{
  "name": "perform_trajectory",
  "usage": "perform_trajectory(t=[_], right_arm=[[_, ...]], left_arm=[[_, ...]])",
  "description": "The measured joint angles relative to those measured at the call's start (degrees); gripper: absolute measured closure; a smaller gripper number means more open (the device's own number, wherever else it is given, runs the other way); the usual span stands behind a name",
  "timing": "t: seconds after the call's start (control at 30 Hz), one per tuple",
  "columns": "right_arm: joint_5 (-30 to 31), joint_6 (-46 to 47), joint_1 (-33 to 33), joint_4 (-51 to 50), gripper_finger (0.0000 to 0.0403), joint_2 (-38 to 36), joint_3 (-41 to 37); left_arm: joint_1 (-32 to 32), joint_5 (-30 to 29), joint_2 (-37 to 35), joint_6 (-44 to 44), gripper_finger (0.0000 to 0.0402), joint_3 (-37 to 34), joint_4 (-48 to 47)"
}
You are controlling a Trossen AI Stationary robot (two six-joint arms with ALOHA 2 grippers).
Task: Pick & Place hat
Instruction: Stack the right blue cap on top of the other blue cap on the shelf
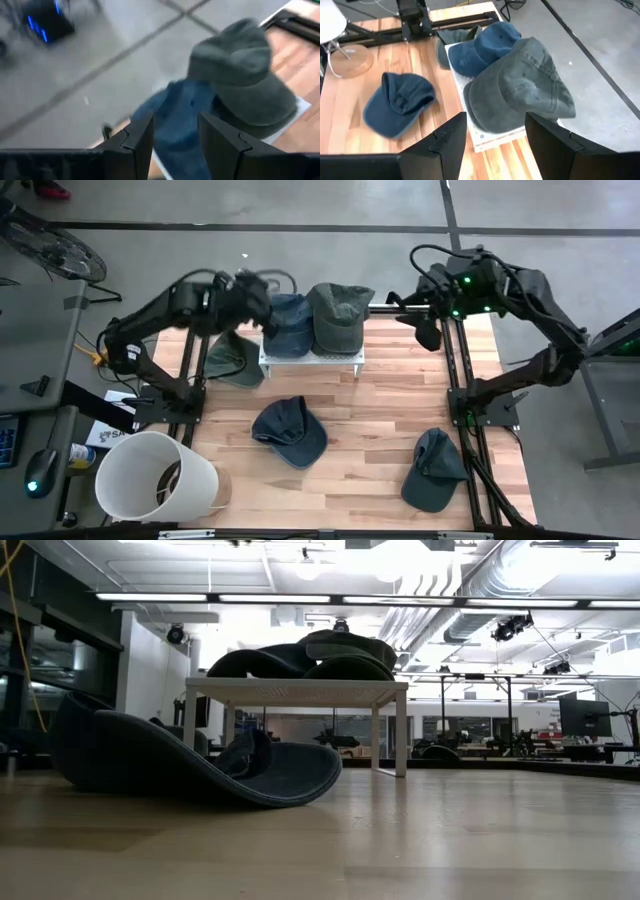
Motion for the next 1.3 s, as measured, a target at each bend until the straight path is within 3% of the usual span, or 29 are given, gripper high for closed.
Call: perform_trajectory(t=[0.2,0.37,0.6,0.83,1.13,1.3], right_arm=[[-0.10,-3.09,-0.02,-3.90,0.0208,-1.87,0.00],[-2.08,-5.04,0.00,-10.80,0.0208,-2.58,-1.89],[-7.45,-5.15,0.00,-10.96,0.0208,-8.06,-17.20],[-19.33,-1.87,1.62,-8.55,0.0208,-15.68,-36.42],[-26.13,-3.09,13.44,1.58,0.0208,-19.87,-55.10],[-25.60,-1.61,22.13,9.86,0.0208,-17.74,-61.80]], left_arm=[[11.43,10.34,0.01,-5.04,0.0254,-1.01,-4.64],[13.10,15.06,0.20,-8.14,0.0254,-4.54,-5.46],[8.41,14.36,0.17,-15.50,0.0254,-8.64,-7.75],[1.70,12.84,0.19,-17.45,0.0254,-10.45,-7.82],[-4.21,11.60,0.17,-15.43,0.0254,-10.45,-7.39],[-6.19,11.19,0.17,-9.53,0.0254,-10.45,-7.39]])
